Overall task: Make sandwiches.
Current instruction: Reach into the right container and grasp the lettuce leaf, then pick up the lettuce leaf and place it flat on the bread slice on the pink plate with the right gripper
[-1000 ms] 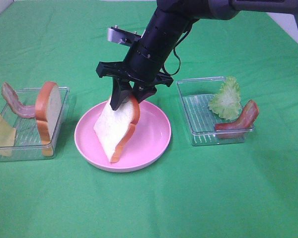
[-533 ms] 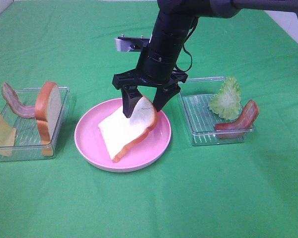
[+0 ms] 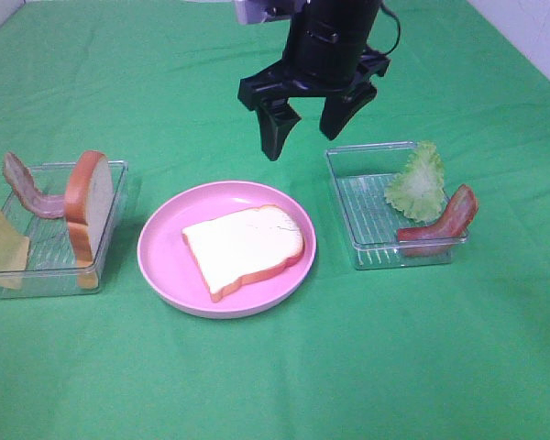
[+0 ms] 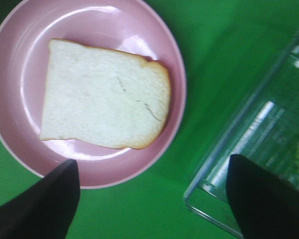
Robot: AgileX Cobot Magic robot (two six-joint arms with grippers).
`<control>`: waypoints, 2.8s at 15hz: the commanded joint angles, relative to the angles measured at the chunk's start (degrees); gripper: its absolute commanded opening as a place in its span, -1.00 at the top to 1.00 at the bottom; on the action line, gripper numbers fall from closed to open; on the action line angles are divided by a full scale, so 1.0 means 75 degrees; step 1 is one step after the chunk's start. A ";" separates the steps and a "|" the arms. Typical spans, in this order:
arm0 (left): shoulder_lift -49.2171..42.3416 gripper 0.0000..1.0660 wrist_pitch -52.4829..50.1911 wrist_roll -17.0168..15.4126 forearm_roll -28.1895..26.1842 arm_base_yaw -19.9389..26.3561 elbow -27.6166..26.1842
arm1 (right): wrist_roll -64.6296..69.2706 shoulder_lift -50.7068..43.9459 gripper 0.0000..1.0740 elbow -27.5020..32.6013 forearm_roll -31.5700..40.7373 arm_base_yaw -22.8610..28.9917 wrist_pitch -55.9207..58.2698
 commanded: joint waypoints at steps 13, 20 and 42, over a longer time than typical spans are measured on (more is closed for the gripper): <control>-0.0015 -0.71 -0.0031 0.0000 0.0015 0.0015 0.0000 | 0.1199 -0.0787 -0.46 0.0008 -0.1322 -0.2391 0.0787; -0.0015 -0.71 -0.0031 0.0000 0.0015 0.0015 0.0000 | 0.1108 0.0588 -0.45 0.0015 -0.0947 -0.2498 0.0420; -0.0015 -0.71 -0.0031 0.0000 0.0015 0.0015 0.0000 | 0.1001 0.0512 1.00 0.0008 -0.0351 -0.2475 0.0160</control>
